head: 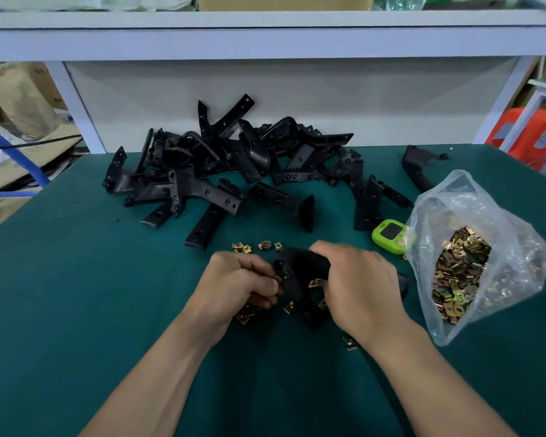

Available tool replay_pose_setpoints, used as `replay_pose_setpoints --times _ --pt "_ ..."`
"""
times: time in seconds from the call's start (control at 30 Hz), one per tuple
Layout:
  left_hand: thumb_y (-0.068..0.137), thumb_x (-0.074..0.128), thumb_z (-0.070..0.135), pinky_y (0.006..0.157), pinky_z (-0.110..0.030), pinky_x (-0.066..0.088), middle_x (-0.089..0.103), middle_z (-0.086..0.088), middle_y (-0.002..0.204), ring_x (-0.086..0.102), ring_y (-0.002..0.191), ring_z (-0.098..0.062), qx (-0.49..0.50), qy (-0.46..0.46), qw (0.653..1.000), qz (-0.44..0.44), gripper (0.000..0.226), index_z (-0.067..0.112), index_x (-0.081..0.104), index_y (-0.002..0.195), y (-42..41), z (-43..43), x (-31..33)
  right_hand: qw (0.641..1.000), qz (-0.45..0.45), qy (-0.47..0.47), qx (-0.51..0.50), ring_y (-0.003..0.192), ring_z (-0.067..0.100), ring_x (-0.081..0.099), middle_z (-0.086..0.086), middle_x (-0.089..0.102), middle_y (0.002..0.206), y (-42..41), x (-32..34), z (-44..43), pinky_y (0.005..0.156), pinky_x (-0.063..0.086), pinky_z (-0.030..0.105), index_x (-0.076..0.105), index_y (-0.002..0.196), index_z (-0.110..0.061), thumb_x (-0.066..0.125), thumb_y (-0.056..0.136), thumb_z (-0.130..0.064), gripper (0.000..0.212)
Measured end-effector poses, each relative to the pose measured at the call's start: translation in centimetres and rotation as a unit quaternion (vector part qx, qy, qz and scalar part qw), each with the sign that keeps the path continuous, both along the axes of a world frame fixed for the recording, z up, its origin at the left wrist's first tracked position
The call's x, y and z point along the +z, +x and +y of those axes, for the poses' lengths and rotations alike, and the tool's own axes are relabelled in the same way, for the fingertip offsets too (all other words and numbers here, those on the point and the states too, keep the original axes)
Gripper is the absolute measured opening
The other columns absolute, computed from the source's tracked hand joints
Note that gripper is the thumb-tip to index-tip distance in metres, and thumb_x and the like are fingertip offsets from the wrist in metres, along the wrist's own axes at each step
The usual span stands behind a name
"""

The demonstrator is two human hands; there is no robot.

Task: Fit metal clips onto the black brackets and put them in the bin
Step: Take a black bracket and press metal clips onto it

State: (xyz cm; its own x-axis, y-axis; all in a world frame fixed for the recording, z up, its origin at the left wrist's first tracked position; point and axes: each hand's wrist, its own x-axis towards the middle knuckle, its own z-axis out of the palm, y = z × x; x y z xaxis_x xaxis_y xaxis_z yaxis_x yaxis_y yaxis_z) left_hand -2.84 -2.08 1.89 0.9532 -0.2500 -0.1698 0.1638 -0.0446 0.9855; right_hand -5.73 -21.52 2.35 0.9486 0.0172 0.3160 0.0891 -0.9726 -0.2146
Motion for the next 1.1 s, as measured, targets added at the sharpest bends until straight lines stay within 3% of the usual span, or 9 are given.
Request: replay_pose_setpoints --times 0.1,0.27,0.43,0.53,0.63,0.77,0.93,1.0,1.1 --pt "0.075 0.071 -0.016 0.053 -0.025 0.053 0.071 -0.015 0.069 0.066 0.057 -0.021 -0.003 0.009 1.0 -0.003 0.032 0.012 0.075 0.061 -0.1 0.1 0.0 1.0 0.014 0.016 -0.002 0.066 0.021 0.055 -0.007 0.056 0.067 0.0 0.0 0.0 0.056 0.034 0.033 0.057 0.091 -0.028 0.062 0.071 -0.002 0.033" --pt "0.077 0.073 -0.015 0.054 -0.022 0.052 0.071 -0.013 0.068 0.065 0.058 -0.018 0.039 -0.022 0.999 -0.003 0.022 0.006 0.077 0.07 -0.5 0.2 0.2 1.0 0.006 0.025 -0.011 0.067 0.02 0.055 -0.007 0.057 0.067 -0.1 0.1 0.4 0.053 0.027 0.031 0.058 0.092 -0.028 0.059 0.073 -0.001 0.033" --pt "0.086 0.077 0.007 0.059 -0.019 0.049 0.07 -0.005 0.072 0.058 0.062 -0.009 0.039 -0.054 0.998 0.0 0.011 0.013 0.081 0.077 -1.0 -0.1 0.1 0.998 -0.004 0.055 -0.022 0.068 0.021 0.055 -0.009 0.057 0.068 -0.1 0.1 0.5 0.055 0.03 0.034 0.059 0.097 -0.031 0.062 0.074 -0.001 0.038" --pt "0.085 0.079 0.015 0.061 -0.019 0.048 0.069 -0.004 0.073 0.055 0.063 -0.009 0.021 -0.025 0.999 -0.001 0.011 0.014 0.079 0.074 -0.8 -0.4 0.0 0.997 0.006 0.072 -0.025 0.067 0.02 0.054 -0.009 0.058 0.068 -0.1 0.0 0.4 0.054 0.031 0.034 0.059 0.098 -0.031 0.063 0.075 -0.003 0.037" --pt "0.084 0.081 0.018 0.063 -0.023 0.046 0.069 -0.004 0.071 0.055 0.065 -0.011 0.01 0.02 1.0 -0.022 0.014 0.013 0.078 0.071 -0.5 -0.3 -0.2 0.997 0.017 0.067 -0.028 0.068 0.022 0.053 -0.008 0.06 0.071 -0.1 0.0 0.2 0.056 0.028 0.035 0.06 0.098 -0.032 0.065 0.074 -0.004 0.037" --pt "0.082 0.083 0.023 0.066 -0.031 0.046 0.062 -0.004 0.067 0.054 0.064 -0.014 0.05 0.008 0.999 -0.015 0.012 0.015 0.078 0.074 -0.6 -0.7 -0.6 0.997 0.012 0.071 -0.041 0.067 0.019 0.052 -0.009 0.058 0.071 -0.2 -0.1 0.7 0.053 0.025 0.032 0.06 0.098 -0.031 0.063 0.078 -0.005 0.033" --pt "0.085 0.08 0.021 0.074 -0.04 0.053 0.07 -0.013 0.077 0.061 0.073 -0.025 0.082 -0.034 0.996 0.028 0.008 0.014 0.081 0.082 -0.9 -1.5 -0.4 0.996 -0.008 0.065 -0.056 0.067 0.017 0.05 -0.01 0.057 0.076 -0.4 -0.1 1.2 0.055 0.027 0.034 0.058 0.103 -0.032 0.06 0.081 -0.002 0.038" --pt "0.088 0.078 0.023 0.067 -0.029 0.055 0.074 -0.004 0.073 0.065 0.068 -0.016 0.118 -0.016 0.993 0.012 0.007 0.018 0.082 0.087 -1.1 -1.8 -0.3 0.995 -0.002 0.079 -0.062 0.066 0.016 0.047 -0.011 0.058 0.078 -0.4 -0.1 1.3 0.056 0.026 0.034 0.057 0.108 -0.034 0.063 0.082 -0.003 0.041" --pt "0.085 0.074 0.044 0.058 -0.026 0.053 0.073 0.008 0.063 0.069 0.059 -0.006 0.204 0.122 0.969 -0.071 0.011 0.036 0.08 0.079 -1.8 -2.7 -0.2 0.991 -0.006 0.104 -0.081 0.066 0.018 0.045 -0.011 0.06 0.08 -0.4 0.0 1.6 0.058 0.029 0.035 0.057 0.112 -0.035 0.066 0.085 -0.008 0.039"
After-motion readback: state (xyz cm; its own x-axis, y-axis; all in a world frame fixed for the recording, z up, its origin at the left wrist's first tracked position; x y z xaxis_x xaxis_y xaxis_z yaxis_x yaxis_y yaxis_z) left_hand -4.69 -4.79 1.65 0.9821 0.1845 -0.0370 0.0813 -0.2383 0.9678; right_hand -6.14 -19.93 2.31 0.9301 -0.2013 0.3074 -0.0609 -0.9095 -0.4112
